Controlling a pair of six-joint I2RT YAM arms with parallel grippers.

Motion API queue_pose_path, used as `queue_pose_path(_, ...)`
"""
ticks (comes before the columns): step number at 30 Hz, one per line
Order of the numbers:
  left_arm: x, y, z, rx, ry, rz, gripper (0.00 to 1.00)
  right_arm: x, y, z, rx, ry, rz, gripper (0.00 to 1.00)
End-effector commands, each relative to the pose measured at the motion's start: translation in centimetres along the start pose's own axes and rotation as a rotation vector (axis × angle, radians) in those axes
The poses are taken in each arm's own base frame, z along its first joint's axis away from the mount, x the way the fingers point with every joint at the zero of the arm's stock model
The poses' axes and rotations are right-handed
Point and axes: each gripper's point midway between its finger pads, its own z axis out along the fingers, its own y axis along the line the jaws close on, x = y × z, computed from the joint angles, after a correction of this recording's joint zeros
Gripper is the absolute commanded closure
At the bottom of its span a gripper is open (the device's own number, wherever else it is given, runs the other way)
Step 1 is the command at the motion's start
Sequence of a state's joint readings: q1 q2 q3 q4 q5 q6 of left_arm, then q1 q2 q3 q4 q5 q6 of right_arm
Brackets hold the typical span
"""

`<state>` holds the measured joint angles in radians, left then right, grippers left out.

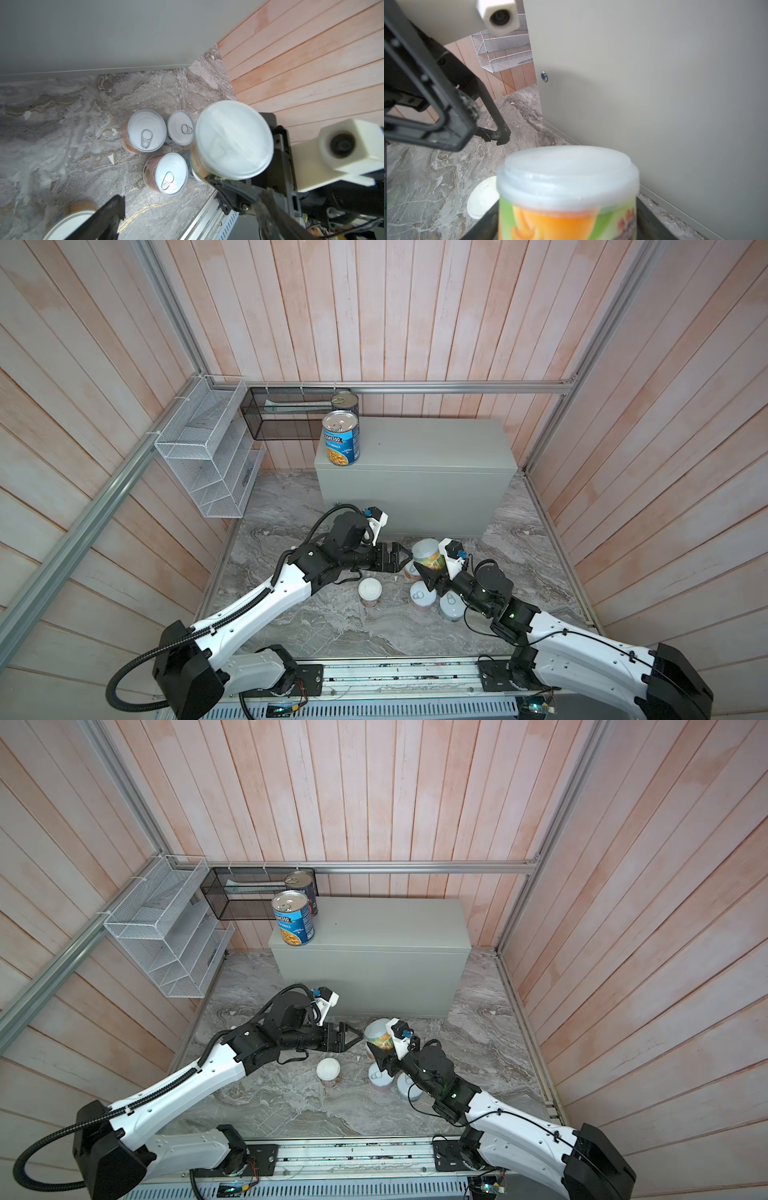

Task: Place and organize the canned foods onto the counter
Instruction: 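Raise the fruit canister with the right gripper while the left gripper releases and withdraws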

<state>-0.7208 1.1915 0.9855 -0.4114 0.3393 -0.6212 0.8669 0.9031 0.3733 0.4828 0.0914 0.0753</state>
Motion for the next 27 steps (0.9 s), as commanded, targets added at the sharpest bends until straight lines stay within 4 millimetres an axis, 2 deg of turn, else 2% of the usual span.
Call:
queue_pose_path(1,-1.6,1.2,-1.6,-0.021,-0.146,-0.056,0.0,-7.5,0.5,-0.6,-0.017,-0.185,0.02,0.3)
queue_pose_path(4,-1.4,2.5,-3.1,-0.058,-0.211,-0.074,0.0,-10.2,1.2,-0.5,-0.053,-0.23,0.007,0.3)
queue_pose_path(8,-1.0,3.7,-4.4,-0.11,-0.248,-0.074,0.0,-14.7,2.5,-0.3,-0.104,-0.304,-0.026,0.3)
queue_pose_path(14,-0.4,4.9,-4.4,-0.139,-0.265,-0.071,0.0,-21.6,3.6,0.6,-0.129,-0.425,-0.085,0.3)
queue_pose_path(17,-0.2,5.1,-4.1,-0.144,-0.257,-0.063,0.0,-24.7,3.3,0.9,-0.103,-0.494,-0.068,0.29)
queue_pose_path(19,-0.1,5.3,-3.9,-0.148,-0.251,-0.057,0.0,-26.2,3.2,1.5,-0.105,-0.525,-0.076,0.28)
queue_pose_path(27,0.5,5.5,-3.7,-0.149,-0.232,-0.042,0.0,-30.2,2.0,6.2,-0.111,-0.563,-0.14,0.27)
